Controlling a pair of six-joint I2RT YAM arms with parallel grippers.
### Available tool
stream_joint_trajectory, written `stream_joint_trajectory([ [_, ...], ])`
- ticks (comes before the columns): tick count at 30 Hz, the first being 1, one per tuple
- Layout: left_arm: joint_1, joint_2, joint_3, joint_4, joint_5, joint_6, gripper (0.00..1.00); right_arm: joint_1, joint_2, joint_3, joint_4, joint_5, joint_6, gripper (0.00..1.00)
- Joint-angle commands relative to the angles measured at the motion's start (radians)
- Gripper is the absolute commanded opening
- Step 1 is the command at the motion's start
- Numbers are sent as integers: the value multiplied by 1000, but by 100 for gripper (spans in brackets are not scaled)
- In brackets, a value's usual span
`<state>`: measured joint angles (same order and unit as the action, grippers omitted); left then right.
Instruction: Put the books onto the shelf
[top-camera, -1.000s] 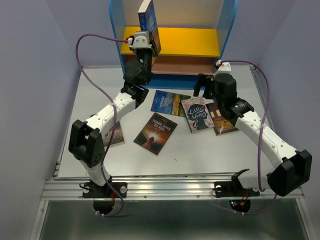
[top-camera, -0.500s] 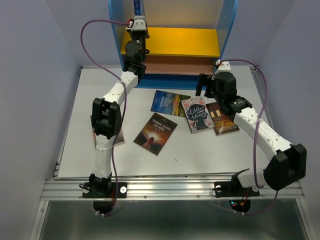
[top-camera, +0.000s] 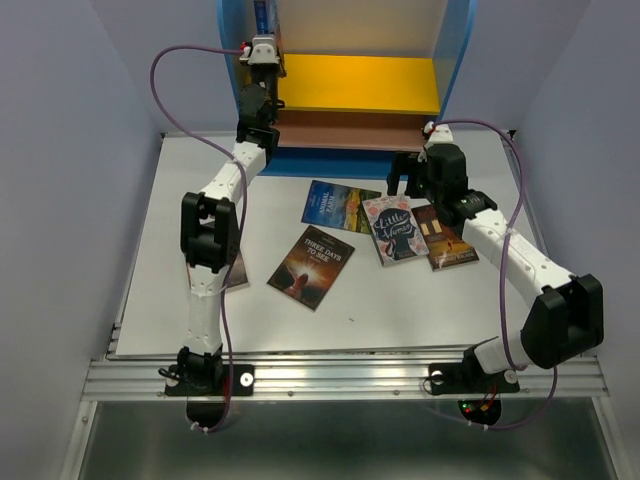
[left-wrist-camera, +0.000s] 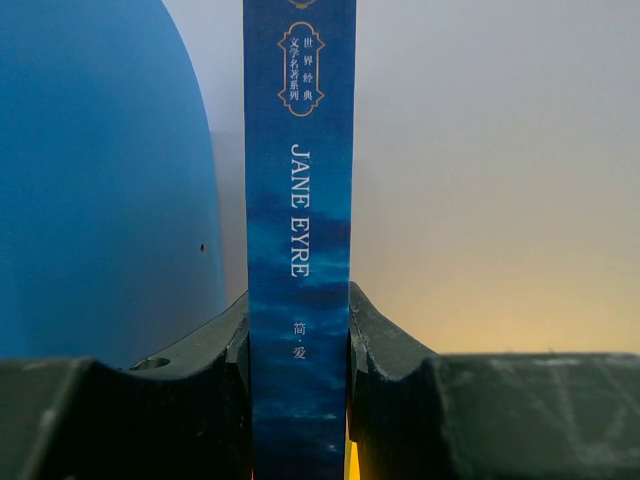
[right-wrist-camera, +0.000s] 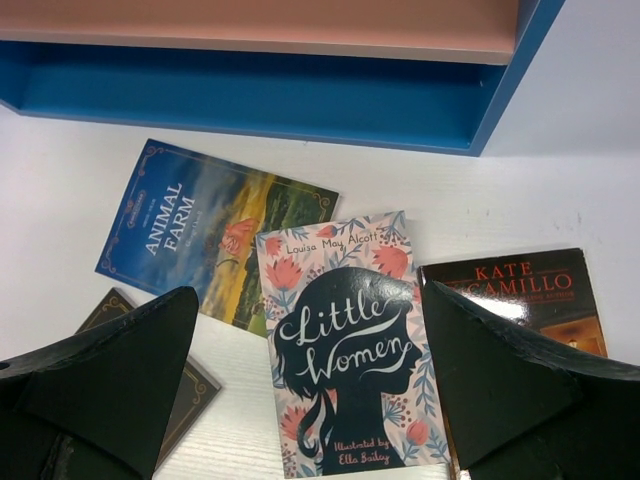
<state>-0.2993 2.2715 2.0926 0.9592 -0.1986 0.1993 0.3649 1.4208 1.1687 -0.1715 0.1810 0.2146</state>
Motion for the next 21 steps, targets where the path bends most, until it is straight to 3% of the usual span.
stream_joint_trajectory([
  [1,5,-38,20,320,8,-37,0,-9,3,37,46,-25,6,100],
  [11,6,10,-3,346,-45,-93,0,-9,3,39,30,-17,2,100],
  [19,6,7,-52,368,-225,-112,0,-9,0,31,12,-15,23,100],
  [21,6,6,-54,360,-228,-112,6,-9,-3,28,7,-17,28,100],
])
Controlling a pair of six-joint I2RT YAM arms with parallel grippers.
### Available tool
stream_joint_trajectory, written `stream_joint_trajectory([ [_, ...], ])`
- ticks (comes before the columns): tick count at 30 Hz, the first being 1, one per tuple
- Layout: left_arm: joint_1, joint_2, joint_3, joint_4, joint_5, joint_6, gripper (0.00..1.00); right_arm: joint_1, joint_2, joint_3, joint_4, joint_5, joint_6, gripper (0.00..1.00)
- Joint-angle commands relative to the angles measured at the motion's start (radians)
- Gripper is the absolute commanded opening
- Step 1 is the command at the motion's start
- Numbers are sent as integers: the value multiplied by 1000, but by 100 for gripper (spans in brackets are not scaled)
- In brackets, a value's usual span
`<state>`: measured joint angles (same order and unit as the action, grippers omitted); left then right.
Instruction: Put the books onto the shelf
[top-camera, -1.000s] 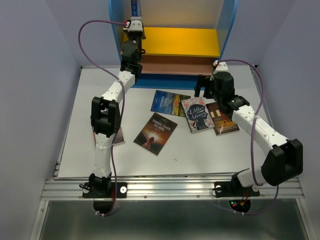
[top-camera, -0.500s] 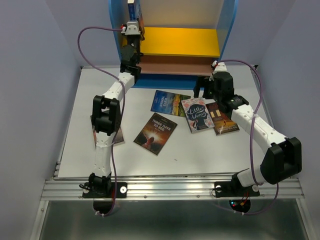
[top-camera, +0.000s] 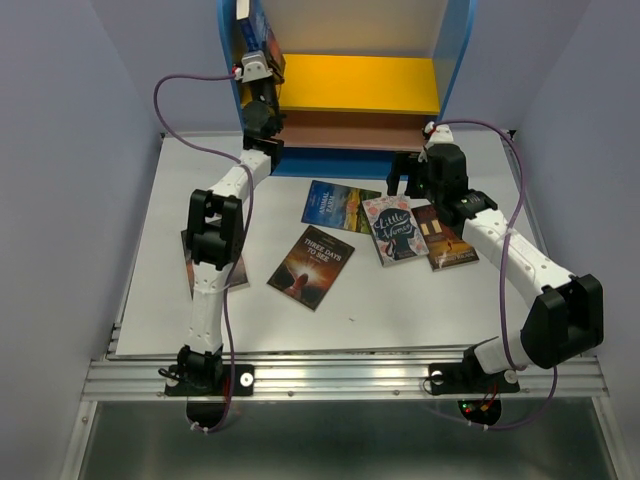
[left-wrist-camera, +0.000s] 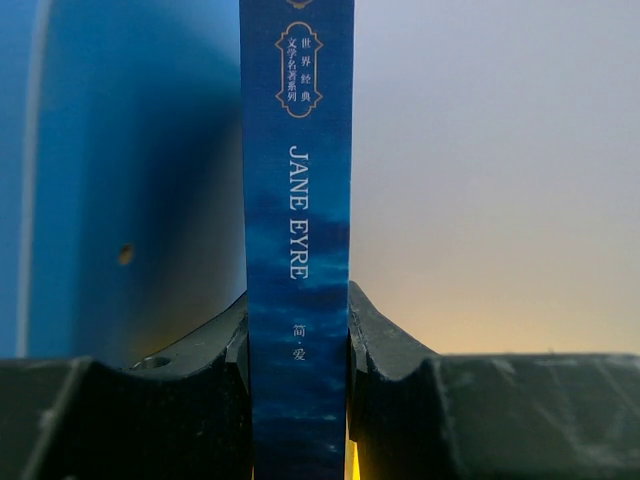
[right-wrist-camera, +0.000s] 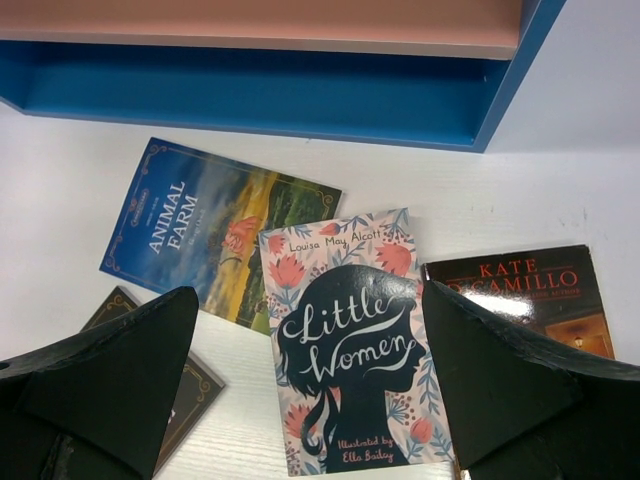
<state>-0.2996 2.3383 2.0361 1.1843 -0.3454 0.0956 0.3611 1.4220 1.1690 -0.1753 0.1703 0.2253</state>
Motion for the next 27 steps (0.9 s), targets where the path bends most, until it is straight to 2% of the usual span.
stream_joint_trajectory([
  [1,7,-62,-1,130,-84,-10,12,-5,-9,24,10,-6,19,100],
  [3,5,-66,-7,127,-89,-11,29,-5,-15,21,7,-5,23,100],
  [4,5,-68,-7,123,-95,-11,40,-5,-20,18,8,-5,26,100],
  [6,7,-73,-5,109,-96,-8,48,-5,-26,14,5,-5,28,100],
  [7,5,-74,-2,100,-96,-8,60,-5,-29,12,5,-3,29,100],
  [8,5,-76,2,80,-90,-7,64,-5,-32,9,5,-2,29,100],
  [9,5,-77,4,74,-92,-4,74,-5,-34,8,3,-2,31,100],
  [12,2,-100,-14,57,-98,-4,81,-5,-37,4,2,0,31,100],
  [25,-36,-264,-266,127,-188,41,88,-5,-18,6,2,-38,31,100],
  [27,-39,-289,-300,127,-207,44,96,-5,-15,6,0,-46,32,100],
])
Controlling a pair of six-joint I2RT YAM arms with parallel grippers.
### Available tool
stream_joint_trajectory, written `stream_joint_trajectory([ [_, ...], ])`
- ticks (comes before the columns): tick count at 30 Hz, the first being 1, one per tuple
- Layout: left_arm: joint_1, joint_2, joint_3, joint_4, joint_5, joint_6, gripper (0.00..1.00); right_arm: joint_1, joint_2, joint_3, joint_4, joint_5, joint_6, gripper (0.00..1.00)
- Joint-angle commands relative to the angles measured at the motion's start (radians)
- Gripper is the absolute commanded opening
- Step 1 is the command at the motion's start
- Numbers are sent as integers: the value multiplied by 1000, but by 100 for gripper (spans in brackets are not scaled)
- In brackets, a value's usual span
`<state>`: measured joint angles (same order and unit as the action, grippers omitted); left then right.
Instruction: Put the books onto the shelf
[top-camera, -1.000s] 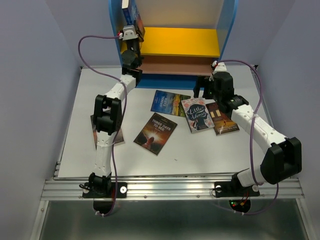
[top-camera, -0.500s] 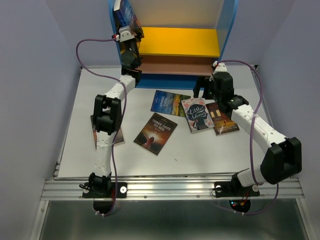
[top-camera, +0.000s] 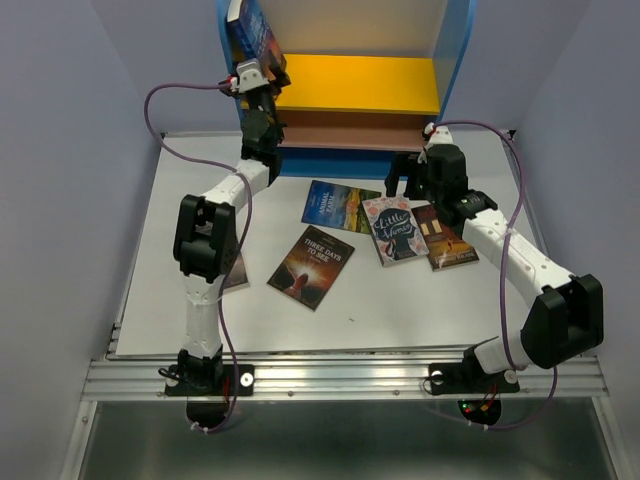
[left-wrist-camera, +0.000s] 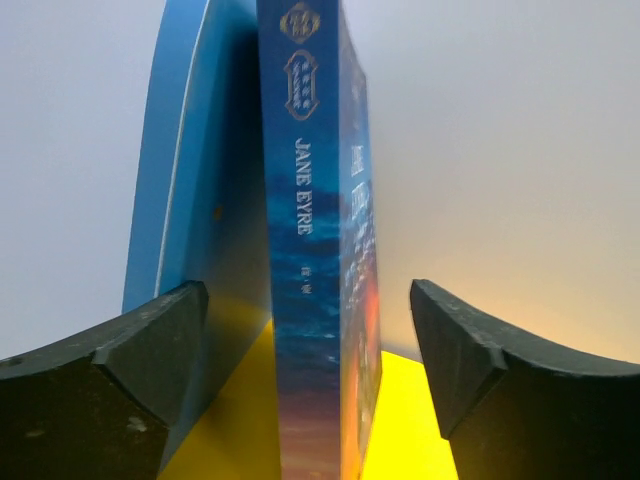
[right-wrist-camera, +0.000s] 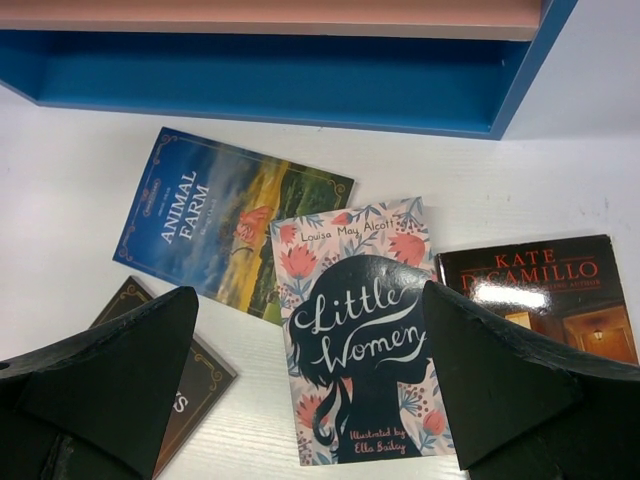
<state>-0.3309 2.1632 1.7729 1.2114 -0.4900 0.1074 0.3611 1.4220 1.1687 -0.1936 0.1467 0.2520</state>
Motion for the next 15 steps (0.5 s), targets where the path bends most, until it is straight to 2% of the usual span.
stream_joint_trajectory([
  [1,-8,-123,-58,99,-68,29,99,-5,-17,8,19,-25,6,100],
  [8,-20,-219,-189,77,-45,25,99,-5,-32,-3,19,-36,3,100],
  [11,-37,-284,-268,74,-84,23,99,-5,-35,-9,19,-41,6,100],
  [15,-51,-393,-348,-30,-147,-11,99,-5,-49,-21,20,-71,15,100],
])
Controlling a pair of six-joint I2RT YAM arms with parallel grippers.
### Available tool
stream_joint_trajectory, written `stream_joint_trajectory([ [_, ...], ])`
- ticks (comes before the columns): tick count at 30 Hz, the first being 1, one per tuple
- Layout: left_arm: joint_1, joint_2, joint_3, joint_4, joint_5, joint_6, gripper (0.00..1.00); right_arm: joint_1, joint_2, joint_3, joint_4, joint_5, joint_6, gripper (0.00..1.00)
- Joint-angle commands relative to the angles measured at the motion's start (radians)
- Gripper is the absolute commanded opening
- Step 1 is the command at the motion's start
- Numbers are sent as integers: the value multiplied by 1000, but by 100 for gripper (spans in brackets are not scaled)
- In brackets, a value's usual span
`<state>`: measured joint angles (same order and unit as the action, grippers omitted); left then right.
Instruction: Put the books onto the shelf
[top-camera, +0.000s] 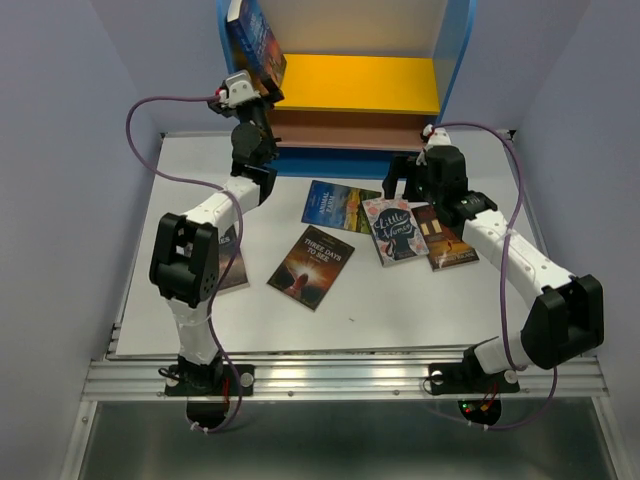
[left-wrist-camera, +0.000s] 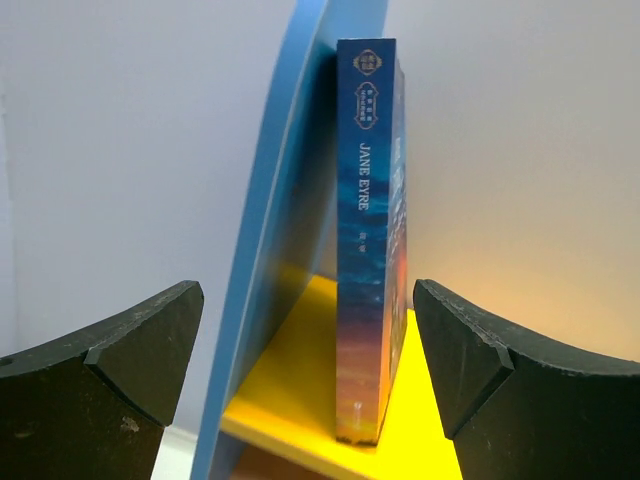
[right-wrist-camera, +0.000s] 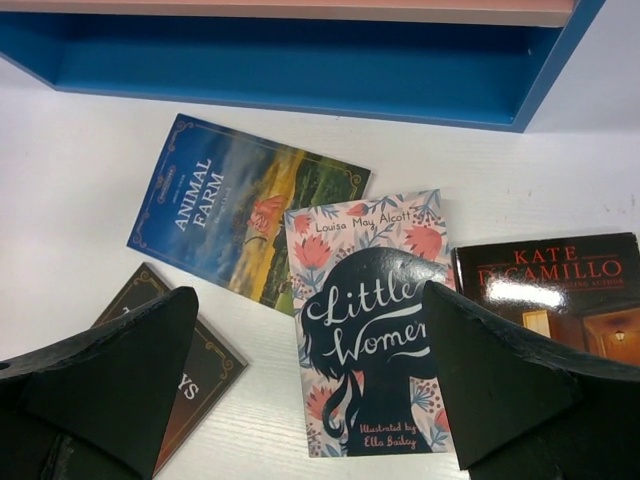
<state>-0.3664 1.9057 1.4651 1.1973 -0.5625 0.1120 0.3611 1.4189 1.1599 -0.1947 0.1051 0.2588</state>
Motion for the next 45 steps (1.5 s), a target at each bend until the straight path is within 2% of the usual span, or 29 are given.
stream_joint_trajectory([
  [1,-19,-160,-78,-40,-85,-27,99,-5,-54,-17,21,-34,8,100],
  [4,-25,-272,-143,-169,-137,-104,99,-5,-67,-32,20,-64,13,100],
  [7,-34,-397,-206,-420,-97,-196,99,-5,-86,-51,18,-97,31,100],
  [8,-37,-427,-218,-577,-71,-278,99,-5,-90,-69,20,-128,51,100],
  [11,-39,-528,-281,-698,10,-368,99,-5,-86,-89,14,-149,85,100],
  [14,-46,-595,-281,-975,85,-460,99,-5,-77,-123,15,-192,132,100],
  [17,-52,-631,-348,-1114,154,-511,99,-5,-78,-147,17,-223,152,100],
  [21,-57,-686,-469,-1186,262,-589,99,-5,-81,-193,17,-280,193,100],
  [24,-59,-689,-560,-1177,381,-620,99,-5,-68,-236,11,-326,255,100],
  [27,-59,-637,-592,-1170,427,-627,99,5,-46,-259,12,-372,324,100],
  [34,-59,-472,-626,-1096,556,-577,99,102,32,-336,47,-372,494,100],
  [35,-59,-455,-623,-1090,613,-565,99,114,44,-339,51,-367,538,100],
  [41,-59,-376,-675,-1073,673,-571,99,179,93,-362,84,-315,672,100],
  [45,-57,-329,-687,-1090,621,-566,98,197,144,-367,127,-341,729,100],
])
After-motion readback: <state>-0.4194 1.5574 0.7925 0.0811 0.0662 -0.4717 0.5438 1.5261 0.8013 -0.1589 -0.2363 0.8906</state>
